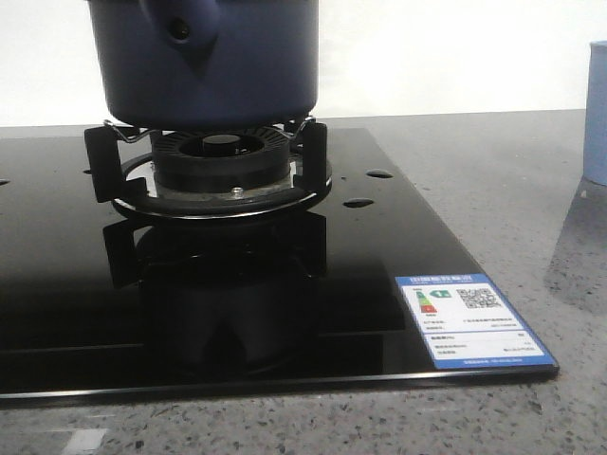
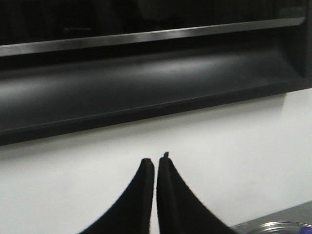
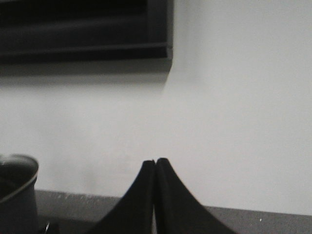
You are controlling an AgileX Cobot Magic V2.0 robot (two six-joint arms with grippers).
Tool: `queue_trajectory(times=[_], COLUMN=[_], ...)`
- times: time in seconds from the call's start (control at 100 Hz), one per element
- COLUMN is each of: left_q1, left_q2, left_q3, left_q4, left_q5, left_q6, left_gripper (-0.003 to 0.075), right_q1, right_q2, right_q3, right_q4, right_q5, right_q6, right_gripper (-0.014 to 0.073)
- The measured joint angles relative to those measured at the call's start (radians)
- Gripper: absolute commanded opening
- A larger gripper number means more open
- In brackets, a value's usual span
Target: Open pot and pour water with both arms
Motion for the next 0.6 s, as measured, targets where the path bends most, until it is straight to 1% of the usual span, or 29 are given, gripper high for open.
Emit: queue_trajectory(times=[0.06,0.15,0.25,0.33,0.42,0.6], left_q1=[0.049,0.111,0.154,0.163,0.167,0.167], left_q2=[-0.051,-0.144,-0.268,-0.372,-0.488,-0.681], left_q3=[0.031,0.102,0.237,0.347,0.47,0.656], left_q4=[0.002,0.002,0.002,-0.01,-0.03,-0.047], left_q5=[0.001,-0.015,-0.068,-0.109,-0.123,-0.124], left_q6=[0.0,0.0,0.0,0.0,0.0,0.0], left_gripper=[-0.002,-0.002,-0.002,-0.002,-0.002,-0.002], right_q1=[0.0,0.0,0.0,0.0,0.002,0.007], right_q2=[-0.008,-0.044,-0.137,-0.227,-0.323,-0.491], right_q3=[-0.042,-0.057,-0.048,-0.014,0.043,0.192], right_q4=[0.007,0.001,-0.048,-0.08,-0.091,-0.098], right_q5=[0.003,-0.045,-0.068,-0.061,-0.028,0.089], right_q6=[0.036,0.053,0.058,0.058,0.054,0.049], right_gripper=[-0.0055,-0.0055,-0.0055,-0.0055,-0.0055,-0.006])
